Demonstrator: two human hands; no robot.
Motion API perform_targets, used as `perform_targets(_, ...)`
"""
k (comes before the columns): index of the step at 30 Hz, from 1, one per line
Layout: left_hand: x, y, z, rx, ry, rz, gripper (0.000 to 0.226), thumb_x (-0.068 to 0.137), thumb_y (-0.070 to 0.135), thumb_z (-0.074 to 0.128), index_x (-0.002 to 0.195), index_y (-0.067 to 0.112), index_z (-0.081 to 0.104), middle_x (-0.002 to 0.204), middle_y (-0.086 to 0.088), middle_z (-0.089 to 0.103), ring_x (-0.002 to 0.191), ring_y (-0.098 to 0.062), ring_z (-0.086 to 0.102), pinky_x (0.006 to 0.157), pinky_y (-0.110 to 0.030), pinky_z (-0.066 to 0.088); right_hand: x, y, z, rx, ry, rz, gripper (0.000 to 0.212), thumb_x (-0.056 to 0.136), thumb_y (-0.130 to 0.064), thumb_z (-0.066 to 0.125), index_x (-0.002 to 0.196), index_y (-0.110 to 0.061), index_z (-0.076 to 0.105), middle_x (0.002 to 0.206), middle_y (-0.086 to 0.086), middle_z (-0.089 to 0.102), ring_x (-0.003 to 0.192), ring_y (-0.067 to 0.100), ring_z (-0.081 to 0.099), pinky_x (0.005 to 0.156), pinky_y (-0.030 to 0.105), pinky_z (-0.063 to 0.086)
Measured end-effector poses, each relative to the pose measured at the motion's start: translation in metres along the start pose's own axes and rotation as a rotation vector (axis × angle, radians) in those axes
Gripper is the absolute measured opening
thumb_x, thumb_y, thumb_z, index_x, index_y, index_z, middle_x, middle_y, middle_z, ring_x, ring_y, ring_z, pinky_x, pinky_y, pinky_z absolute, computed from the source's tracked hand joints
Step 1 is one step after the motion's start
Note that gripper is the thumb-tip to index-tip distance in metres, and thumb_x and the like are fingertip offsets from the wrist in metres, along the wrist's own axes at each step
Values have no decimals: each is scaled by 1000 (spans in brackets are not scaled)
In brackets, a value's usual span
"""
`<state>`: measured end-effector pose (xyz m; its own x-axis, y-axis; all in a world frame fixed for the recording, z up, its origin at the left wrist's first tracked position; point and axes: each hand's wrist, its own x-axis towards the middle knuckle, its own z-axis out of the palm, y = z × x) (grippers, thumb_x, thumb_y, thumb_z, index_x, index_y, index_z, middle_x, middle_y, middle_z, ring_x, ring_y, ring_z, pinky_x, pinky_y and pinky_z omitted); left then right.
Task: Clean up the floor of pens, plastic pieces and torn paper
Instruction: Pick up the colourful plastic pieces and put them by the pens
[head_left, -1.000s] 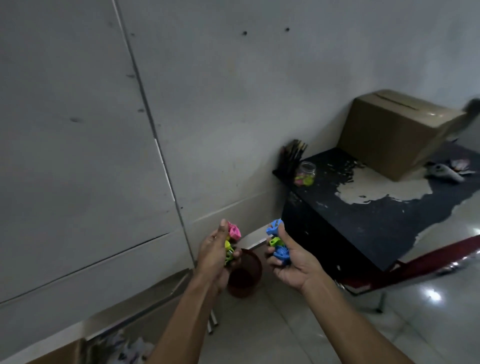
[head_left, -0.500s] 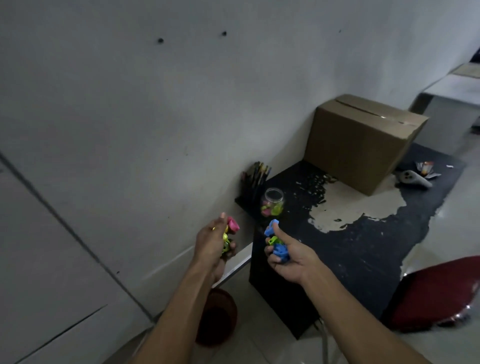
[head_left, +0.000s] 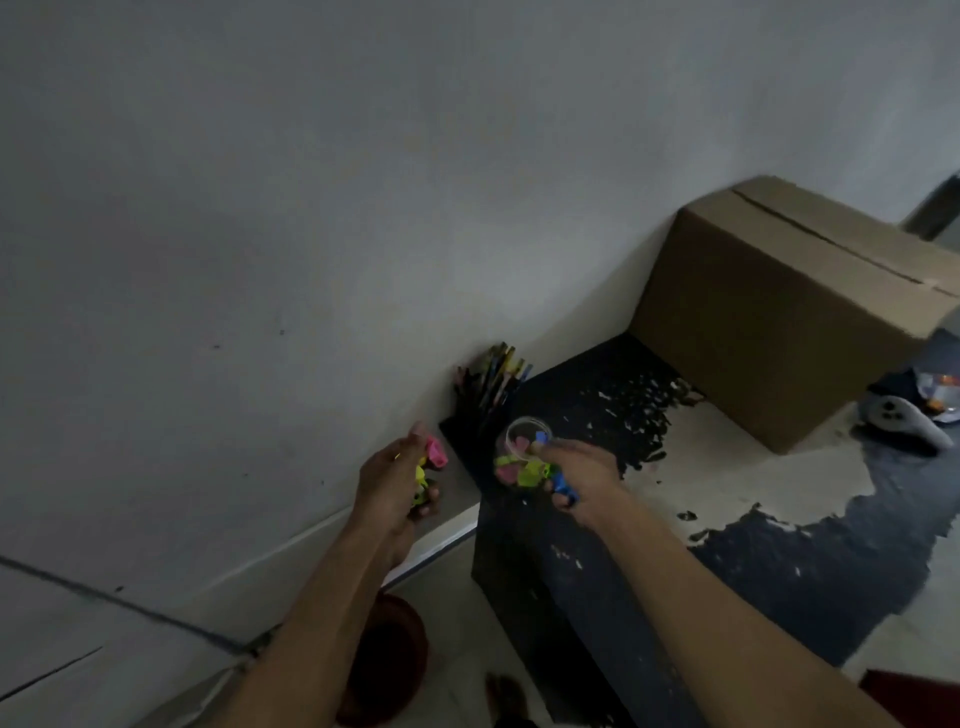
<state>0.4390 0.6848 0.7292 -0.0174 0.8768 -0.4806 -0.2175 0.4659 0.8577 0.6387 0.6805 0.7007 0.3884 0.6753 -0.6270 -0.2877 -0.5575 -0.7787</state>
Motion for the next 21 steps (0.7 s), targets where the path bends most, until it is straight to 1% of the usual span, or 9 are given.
perform_targets(2,14,0,12,-5,43,2,32,95,38,55,83,10,62,71,-9,54,47,-15,42,45,-23,29,30,-11,-1,-251,64,-129,27,76,-15,79,101,-10,69,86,9,65,58,15,54,35,20,37)
perform_targets(4,25,0,21,-24,81,13,33,95,38,54,81,9,62,71,-11,54,46,-16,42,44,-22,28,56,-21,-1,-518,71,-251,28,74,-19,80,99,-13,70,94,8,67,76,20,63,58,30,56)
perform_targets(5,29,1,25,-34,95,24,34,95,37,54,80,9,61,72,-10,55,46,-16,42,43,-21,28,68,-25,0,-645,53,-302,28,74,-21,80,100,-14,71,98,8,68,85,22,65,71,31,58)
perform_targets(6,33,1,28,-47,107,35,34,96,36,53,78,8,61,73,-10,55,44,-16,42,42,-20,28,77,-28,2,-769,27,-341,30,75,-23,79,103,-14,71,102,8,68,91,23,66,75,29,56)
perform_targets(10,41,2,33,-94,168,48,34,97,31,53,77,5,59,71,-9,56,39,-15,39,40,-16,27,96,-32,10,-1060,-55,-381,31,77,-25,75,105,-12,70,104,12,68,89,25,66,68,27,52)
perform_targets(14,54,0,36,-85,204,49,34,97,30,53,76,4,58,74,-11,55,37,-15,38,41,-15,25,102,-31,15,-1050,-37,-417,22,79,-24,73,96,-10,70,96,10,65,85,25,65,66,26,49)
perform_targets(17,61,-2,39,-67,197,50,35,97,30,53,73,4,57,77,-12,55,39,-15,38,42,-16,25,104,-32,17,-818,-40,-392,10,76,-21,77,78,-13,71,79,4,65,78,18,63,64,21,45)
perform_targets(19,65,-4,43,-55,189,38,36,97,30,54,72,4,57,77,-13,55,40,-16,38,42,-17,25,107,-34,18,-642,-41,-349,11,75,-18,79,70,-14,70,71,0,66,76,19,66,63,22,47)
perform_targets(21,68,-7,46,-47,172,25,36,97,30,54,71,5,57,76,-12,53,40,-16,38,42,-17,24,111,-35,17,-661,-43,-405,10,77,-19,78,73,-13,72,74,0,68,78,18,66,66,24,51)
